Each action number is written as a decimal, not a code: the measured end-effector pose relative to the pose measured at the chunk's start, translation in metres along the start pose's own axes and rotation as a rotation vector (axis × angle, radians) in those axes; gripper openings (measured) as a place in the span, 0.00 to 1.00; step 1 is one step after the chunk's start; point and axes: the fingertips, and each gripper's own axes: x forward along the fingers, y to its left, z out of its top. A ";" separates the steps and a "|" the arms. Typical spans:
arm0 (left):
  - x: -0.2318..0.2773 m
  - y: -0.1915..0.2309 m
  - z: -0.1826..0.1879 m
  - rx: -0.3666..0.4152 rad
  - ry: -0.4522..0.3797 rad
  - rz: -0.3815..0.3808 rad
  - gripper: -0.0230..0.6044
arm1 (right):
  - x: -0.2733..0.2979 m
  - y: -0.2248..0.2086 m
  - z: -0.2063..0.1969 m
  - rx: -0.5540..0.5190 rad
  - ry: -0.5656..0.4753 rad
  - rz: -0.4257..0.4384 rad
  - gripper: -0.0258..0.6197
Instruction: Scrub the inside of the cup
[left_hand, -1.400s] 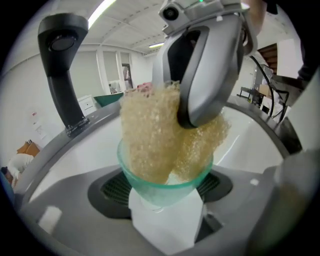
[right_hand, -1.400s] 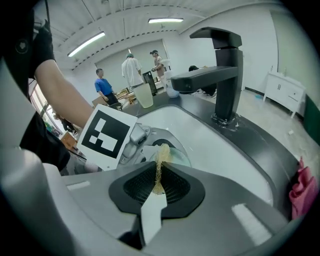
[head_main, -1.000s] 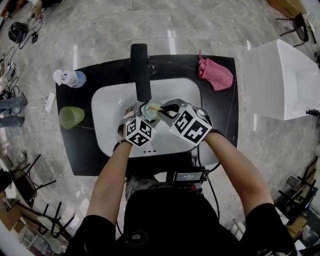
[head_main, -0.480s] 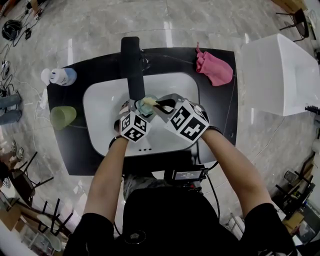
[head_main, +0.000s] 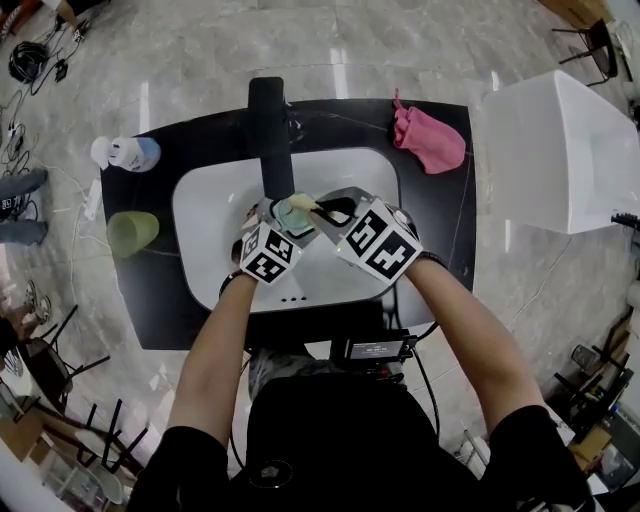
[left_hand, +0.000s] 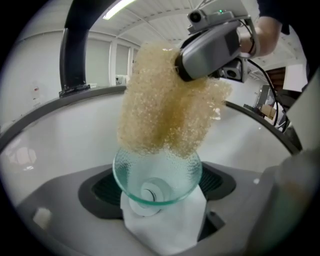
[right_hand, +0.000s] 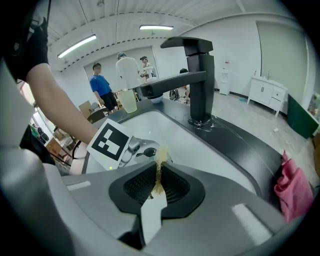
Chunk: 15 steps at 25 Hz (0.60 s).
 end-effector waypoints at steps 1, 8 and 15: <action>-0.002 -0.001 0.000 0.000 0.000 -0.004 0.73 | -0.001 0.000 0.001 0.000 -0.003 -0.002 0.09; -0.032 0.001 0.017 -0.018 -0.045 0.028 0.77 | -0.011 -0.001 0.006 0.056 -0.036 -0.013 0.09; -0.077 0.000 0.033 -0.050 -0.100 0.088 0.77 | -0.030 -0.003 0.018 0.106 -0.102 -0.048 0.09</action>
